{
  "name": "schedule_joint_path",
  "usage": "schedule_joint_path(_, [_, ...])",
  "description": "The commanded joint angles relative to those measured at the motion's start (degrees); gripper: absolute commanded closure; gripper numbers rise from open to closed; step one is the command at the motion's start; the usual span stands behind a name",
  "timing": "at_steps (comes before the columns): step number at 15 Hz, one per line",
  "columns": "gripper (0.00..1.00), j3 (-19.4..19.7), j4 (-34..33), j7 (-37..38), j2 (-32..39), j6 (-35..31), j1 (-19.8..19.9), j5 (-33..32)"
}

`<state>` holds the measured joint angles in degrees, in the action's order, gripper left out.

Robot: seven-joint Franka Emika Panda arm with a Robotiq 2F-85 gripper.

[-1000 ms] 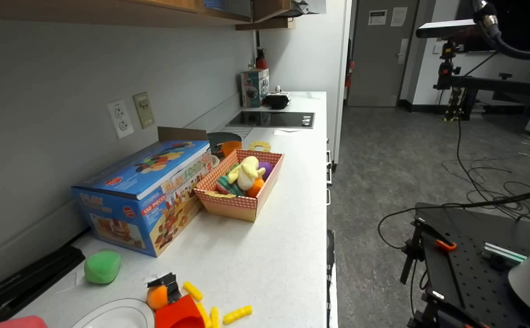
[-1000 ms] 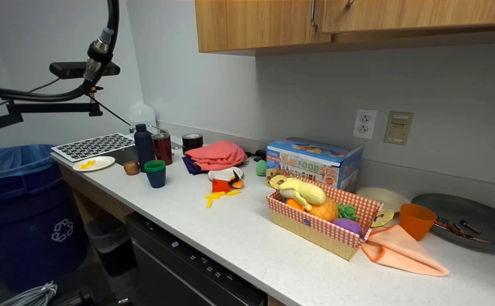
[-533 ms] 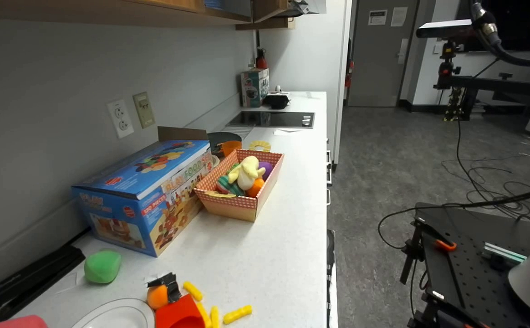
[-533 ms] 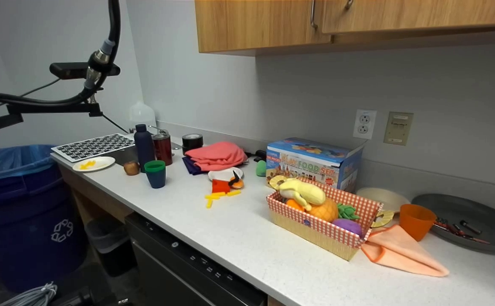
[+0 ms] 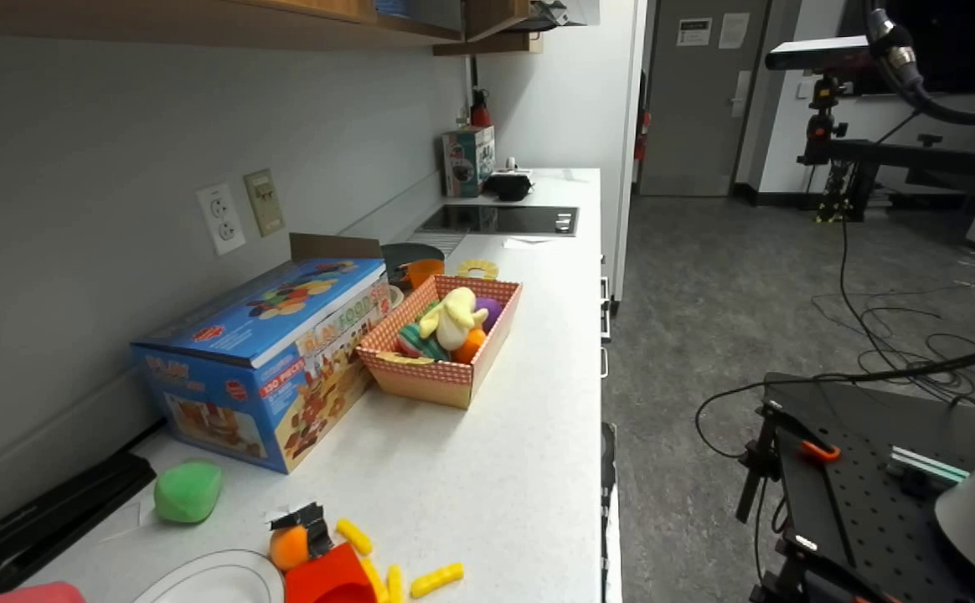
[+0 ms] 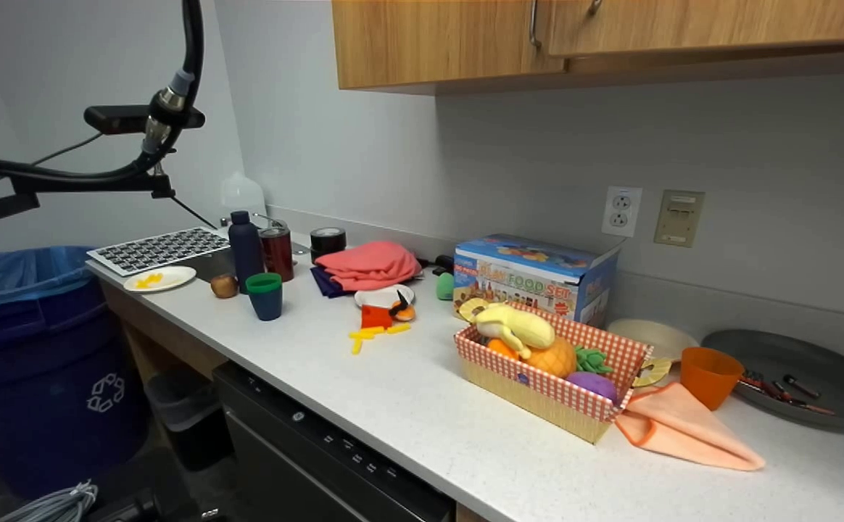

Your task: Close the left door of the open upper cabinet then open the right door

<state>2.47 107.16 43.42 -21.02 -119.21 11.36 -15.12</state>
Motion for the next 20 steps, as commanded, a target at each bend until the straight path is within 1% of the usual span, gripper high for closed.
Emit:
schedule_joint_path(1, [0.0, -0.47, -0.32, -0.22, 0.22, 0.09, 0.53, 0.28])
schedule_joint_path(12, [0.0, -0.47, -0.35, -0.21, 0.26, 0.08, 0.53, 0.27])
schedule_joint_path(14, [0.0, -1.06, -0.23, 1.0, 0.31, -0.74, 1.33, -1.97])
schedule_joint_path(15, [0.0, -1.36, -0.46, 1.52, 0.32, 0.41, 1.61, -2.74])
schedule_joint_path(18, [0.0, -2.96, -1.3, 4.02, 0.3, 4.79, 2.89, -7.24])
schedule_joint_path(19, [0.0, -9.05, -4.19, 12.11, 5.21, 5.79, 1.56, -10.07])
schedule_joint_path(20, [0.0, -10.14, -4.63, 14.33, 5.91, 6.24, 1.38, -11.9])
